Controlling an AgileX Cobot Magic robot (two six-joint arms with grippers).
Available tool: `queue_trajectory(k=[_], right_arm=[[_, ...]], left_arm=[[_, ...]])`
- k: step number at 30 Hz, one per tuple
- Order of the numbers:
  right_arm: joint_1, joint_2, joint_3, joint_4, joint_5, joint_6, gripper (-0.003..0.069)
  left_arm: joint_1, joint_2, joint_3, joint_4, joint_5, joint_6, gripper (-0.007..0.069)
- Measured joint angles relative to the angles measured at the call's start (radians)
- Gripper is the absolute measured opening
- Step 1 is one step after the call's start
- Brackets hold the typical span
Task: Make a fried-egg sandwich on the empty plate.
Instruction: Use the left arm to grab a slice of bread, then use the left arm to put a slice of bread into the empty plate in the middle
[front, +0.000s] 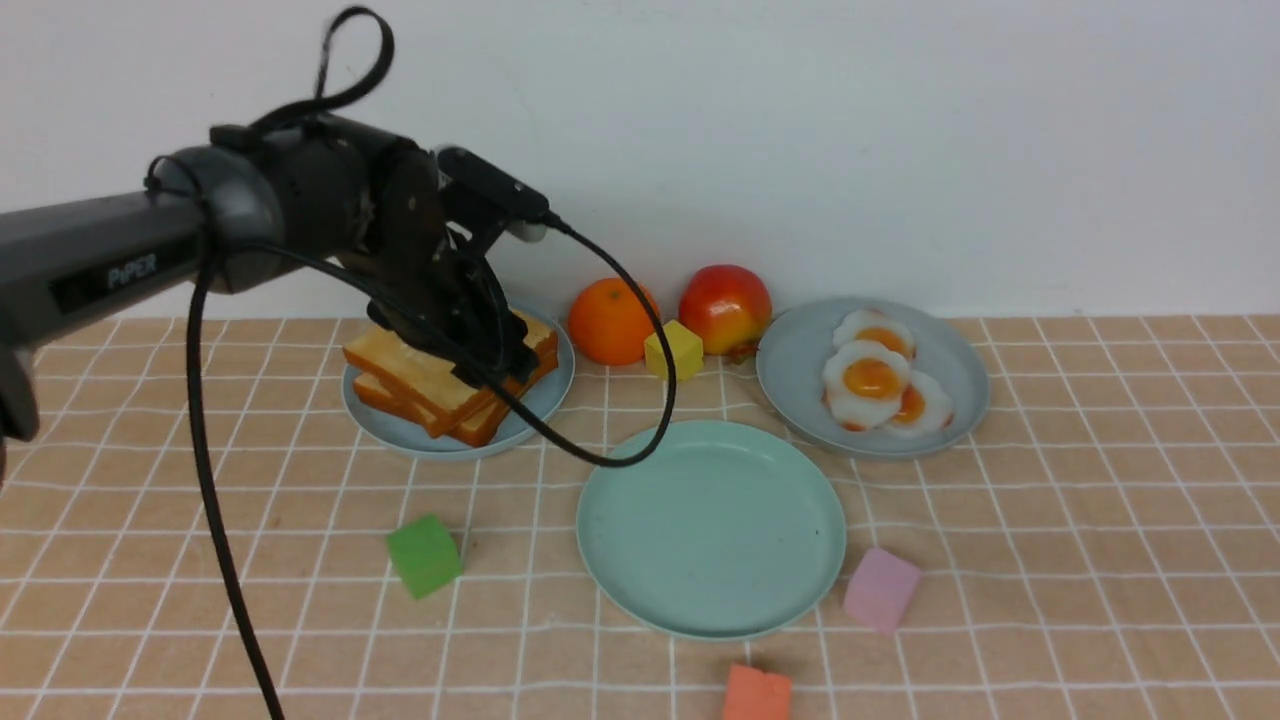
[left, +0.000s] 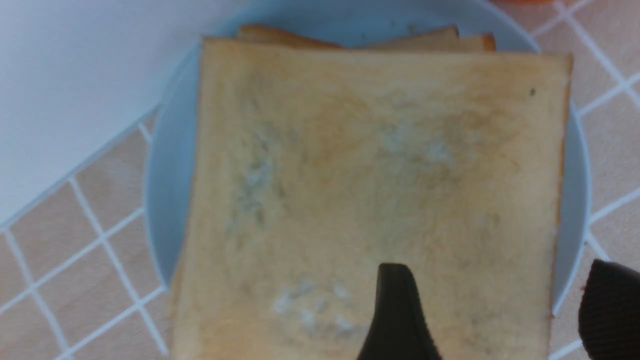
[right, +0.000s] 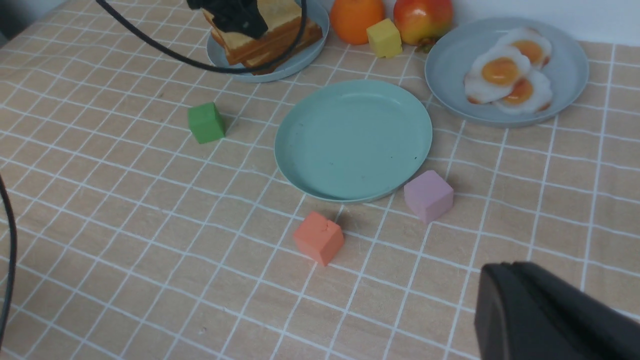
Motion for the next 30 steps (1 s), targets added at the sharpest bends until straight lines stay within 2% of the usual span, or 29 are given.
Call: queue_trajectory(k=[7,11,12,13,18,21,22,24,30], right_arm=[[0.000,0.000,0.000,0.000,0.007,0.000,0.0008],[0.000,0.000,0.000,0.000,0.010,0.000,0.0011],[0.000,0.000,0.000,0.000,0.010,0.000,0.0012],[0.000,0.000,0.000,0.000,0.010,0.000,0.0013],[0.000,0.000,0.000,0.000,0.010,0.000,0.0015],[0.000,0.000,0.000,0.000,0.010,0.000,0.0018],[0.000,0.000,0.000,0.000,0.010,0.000,0.0019],[0.000,0.000,0.000,0.000,0.010,0.000,0.0021],[0.000,0.000,0.000,0.001,0.011,-0.004,0.0025]], left_arm=[[0.000,0.039,0.000,0.008,-0.008,0.002,0.0454],[0.000,0.044,-0.002,0.013,-0.009,0.002,0.0386],[0.000,0.046,-0.004,0.014,-0.009,0.002,0.0329],[0.000,0.046,-0.005,0.014,-0.008,0.002,0.0308],[0.000,0.038,-0.005,0.013,-0.001,0.003,0.0297],[0.000,0.013,-0.005,0.007,0.015,0.003,0.0248],[0.000,-0.012,-0.004,0.005,0.025,0.003,0.0188],[0.000,-0.051,-0.003,-0.007,0.037,0.002,0.0141],[-0.024,-0.187,-0.002,-0.030,0.071,-0.001,0.0127]])
